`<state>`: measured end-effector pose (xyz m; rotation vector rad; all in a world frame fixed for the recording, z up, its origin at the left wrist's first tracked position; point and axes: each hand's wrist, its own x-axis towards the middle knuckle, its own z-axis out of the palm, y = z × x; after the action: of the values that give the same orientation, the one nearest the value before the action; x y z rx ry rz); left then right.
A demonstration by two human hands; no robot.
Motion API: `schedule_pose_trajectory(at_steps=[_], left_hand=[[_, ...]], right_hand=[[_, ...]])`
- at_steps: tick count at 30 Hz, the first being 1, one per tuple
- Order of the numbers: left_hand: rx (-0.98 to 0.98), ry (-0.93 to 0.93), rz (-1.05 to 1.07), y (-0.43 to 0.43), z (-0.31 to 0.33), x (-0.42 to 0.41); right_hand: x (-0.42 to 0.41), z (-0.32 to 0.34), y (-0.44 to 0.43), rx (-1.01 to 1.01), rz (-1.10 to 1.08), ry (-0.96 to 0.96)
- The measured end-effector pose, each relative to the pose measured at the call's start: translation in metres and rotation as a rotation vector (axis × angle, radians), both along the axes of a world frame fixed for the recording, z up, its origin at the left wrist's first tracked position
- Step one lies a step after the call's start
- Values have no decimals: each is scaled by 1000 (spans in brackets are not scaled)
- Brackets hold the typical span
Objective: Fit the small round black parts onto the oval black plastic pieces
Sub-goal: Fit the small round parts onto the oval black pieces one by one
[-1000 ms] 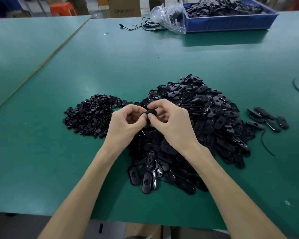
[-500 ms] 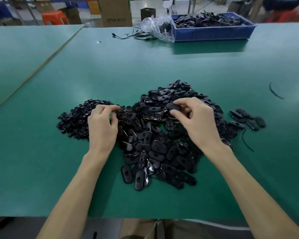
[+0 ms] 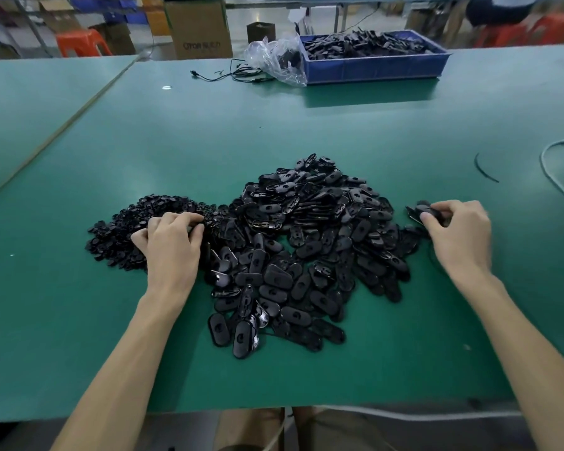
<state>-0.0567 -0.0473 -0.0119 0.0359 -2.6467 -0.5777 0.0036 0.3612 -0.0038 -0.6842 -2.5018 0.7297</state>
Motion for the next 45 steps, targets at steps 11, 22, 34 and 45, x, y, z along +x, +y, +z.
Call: schedule_pose_trajectory(at_steps=[11, 22, 34, 45], left_hand=[[24, 2, 7, -1, 1, 0], [87, 67, -24, 0, 2, 0], [403, 126, -189, 1, 11, 5], [1043, -75, -433, 18, 16, 9]], right_hand=[[-4, 1, -1, -2, 27, -3], [-10, 26, -71, -56, 335, 93], [-13, 18, -163, 103, 654, -100], [-34, 32, -192, -649, 667, 110]])
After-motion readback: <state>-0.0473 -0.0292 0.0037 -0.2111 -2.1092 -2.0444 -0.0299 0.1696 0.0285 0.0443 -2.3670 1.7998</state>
